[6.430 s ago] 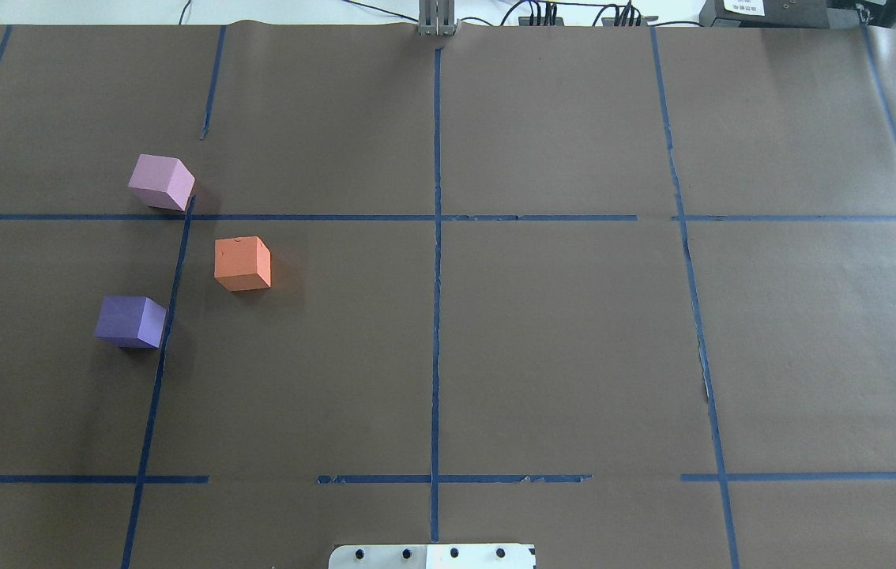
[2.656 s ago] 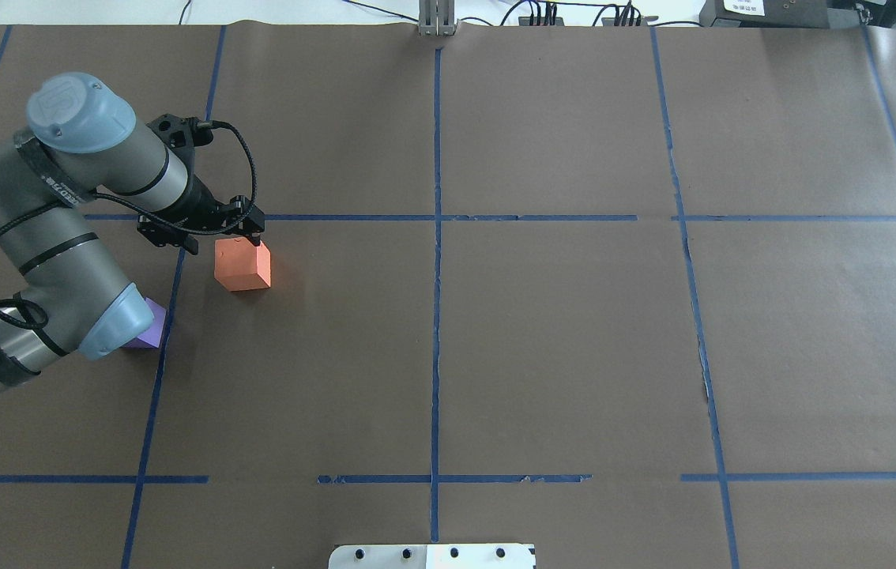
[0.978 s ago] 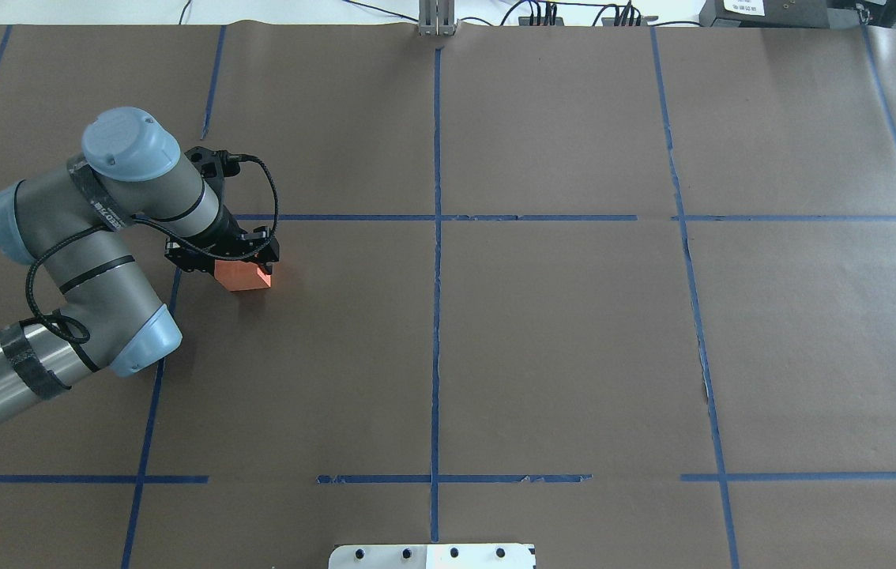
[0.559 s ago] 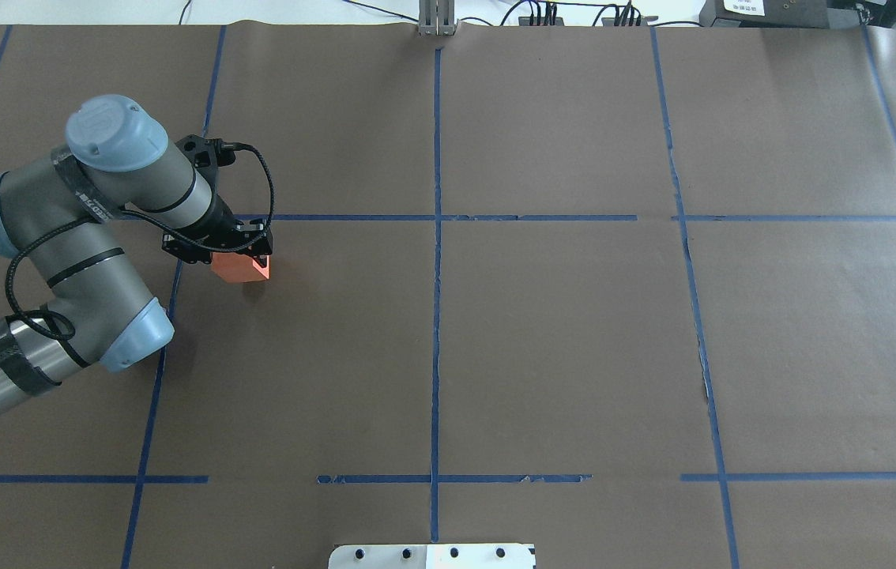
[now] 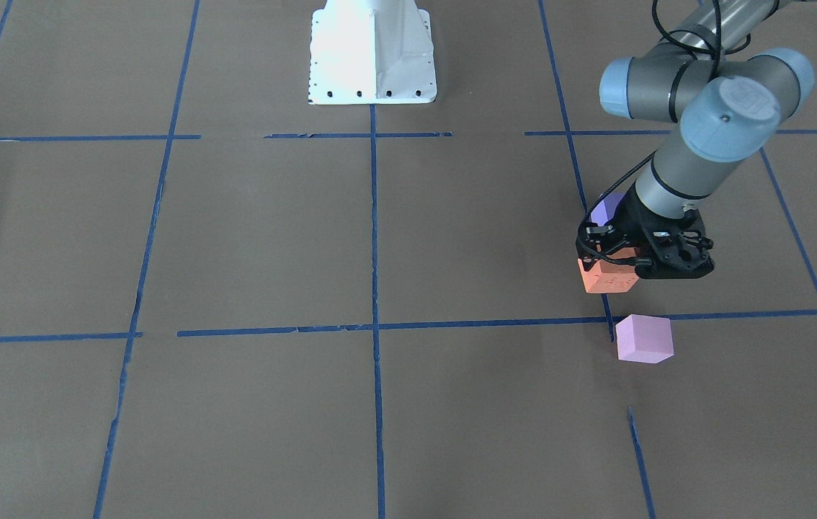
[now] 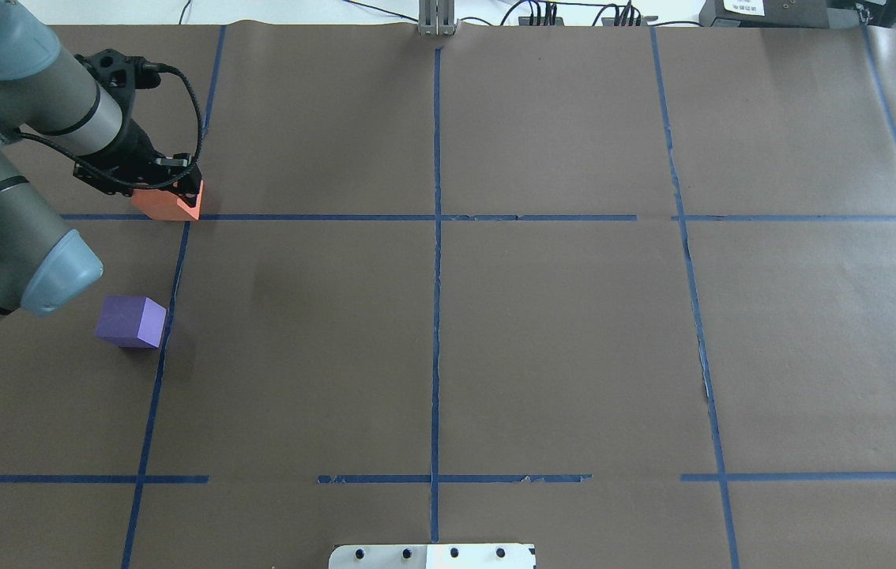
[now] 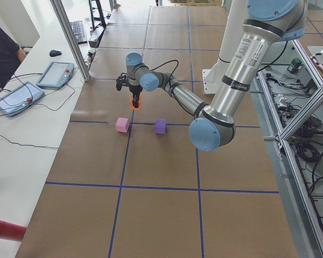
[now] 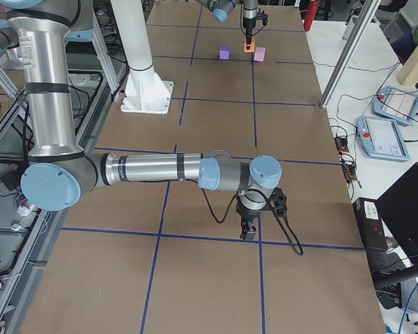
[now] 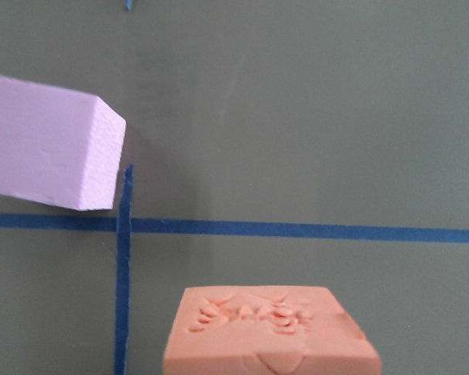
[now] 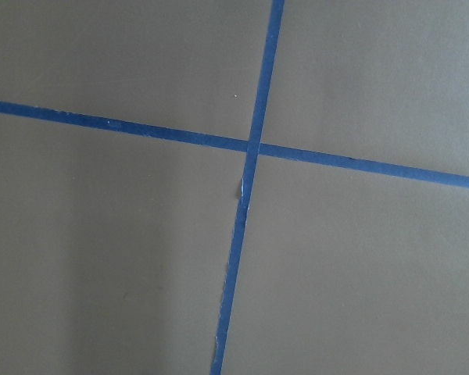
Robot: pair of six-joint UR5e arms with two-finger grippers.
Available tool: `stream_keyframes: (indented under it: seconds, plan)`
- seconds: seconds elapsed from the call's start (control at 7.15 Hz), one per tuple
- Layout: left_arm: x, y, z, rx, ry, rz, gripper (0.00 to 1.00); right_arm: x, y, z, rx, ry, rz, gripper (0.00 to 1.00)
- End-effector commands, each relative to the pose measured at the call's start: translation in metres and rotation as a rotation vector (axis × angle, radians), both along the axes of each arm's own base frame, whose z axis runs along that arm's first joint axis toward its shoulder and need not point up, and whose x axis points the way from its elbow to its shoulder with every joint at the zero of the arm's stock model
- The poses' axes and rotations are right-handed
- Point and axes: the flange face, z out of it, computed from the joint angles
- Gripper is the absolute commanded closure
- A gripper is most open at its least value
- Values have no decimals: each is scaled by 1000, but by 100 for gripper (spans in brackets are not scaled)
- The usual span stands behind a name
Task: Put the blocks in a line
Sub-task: 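Carry the orange cube with the left gripper toward the pink cube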
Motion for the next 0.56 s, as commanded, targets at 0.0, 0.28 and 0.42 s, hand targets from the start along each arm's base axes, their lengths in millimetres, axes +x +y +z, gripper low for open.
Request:
stream_keyframes:
  seconds: [0.0,0.28,0.42]
  plan:
    - [-27,9,51,30,-58,75,76,0,0,0,0,0,0,0]
    - [-24,10,66,27,-70,94,75,0,0,0,0,0,0,0]
    - [-19,8,76,13,-75,99,75,0,0,0,0,0,0,0]
